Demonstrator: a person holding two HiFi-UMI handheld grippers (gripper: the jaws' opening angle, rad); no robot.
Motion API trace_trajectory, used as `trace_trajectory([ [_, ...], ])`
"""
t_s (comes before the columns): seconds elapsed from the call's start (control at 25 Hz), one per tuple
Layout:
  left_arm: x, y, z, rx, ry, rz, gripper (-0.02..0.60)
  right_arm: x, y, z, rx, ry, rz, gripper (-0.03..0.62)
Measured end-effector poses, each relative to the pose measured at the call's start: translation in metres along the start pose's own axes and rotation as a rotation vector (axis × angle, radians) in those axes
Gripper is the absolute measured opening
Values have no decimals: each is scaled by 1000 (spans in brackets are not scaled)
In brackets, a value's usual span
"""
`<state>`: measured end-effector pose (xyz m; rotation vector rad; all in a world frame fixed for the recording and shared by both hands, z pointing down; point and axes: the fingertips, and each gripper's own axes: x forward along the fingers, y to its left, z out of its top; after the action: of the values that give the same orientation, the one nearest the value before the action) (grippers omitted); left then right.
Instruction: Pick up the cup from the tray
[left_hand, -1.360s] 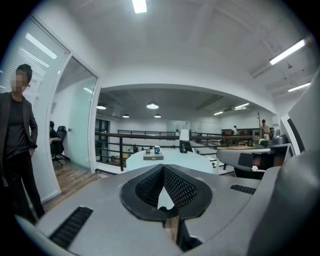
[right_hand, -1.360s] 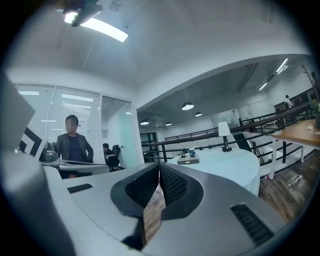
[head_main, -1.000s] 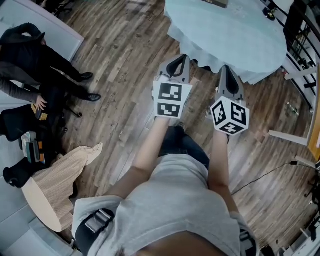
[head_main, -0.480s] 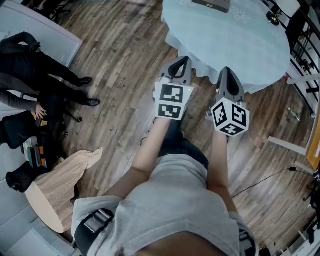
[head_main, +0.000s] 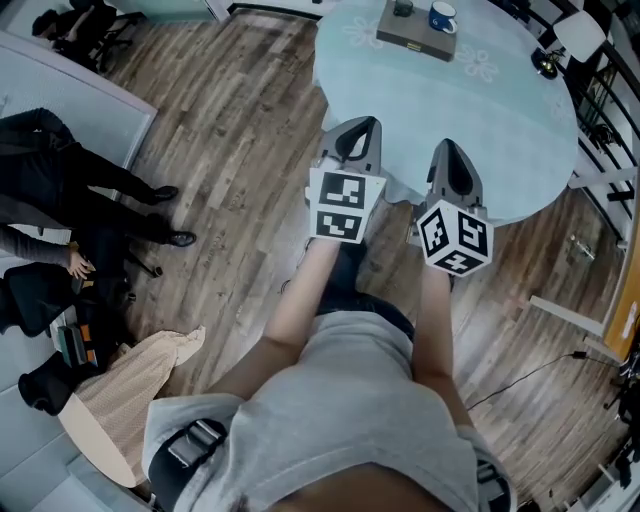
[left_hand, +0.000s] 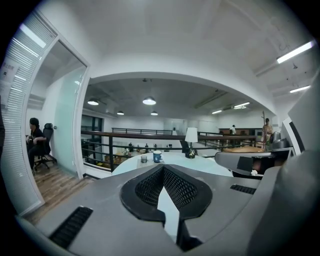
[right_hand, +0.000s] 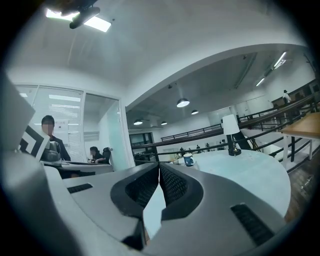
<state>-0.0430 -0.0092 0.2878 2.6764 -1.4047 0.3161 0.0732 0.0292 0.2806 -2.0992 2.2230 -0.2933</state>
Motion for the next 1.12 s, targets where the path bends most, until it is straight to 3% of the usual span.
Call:
trace_trajectory([
  [0.36,84,40,28,11,-5,-38,5,91,-20,16,4,-4,-37,8],
  [1.12,189,66,16,-15,65,-65,5,191,-66,-5,-2,96,-42,8],
])
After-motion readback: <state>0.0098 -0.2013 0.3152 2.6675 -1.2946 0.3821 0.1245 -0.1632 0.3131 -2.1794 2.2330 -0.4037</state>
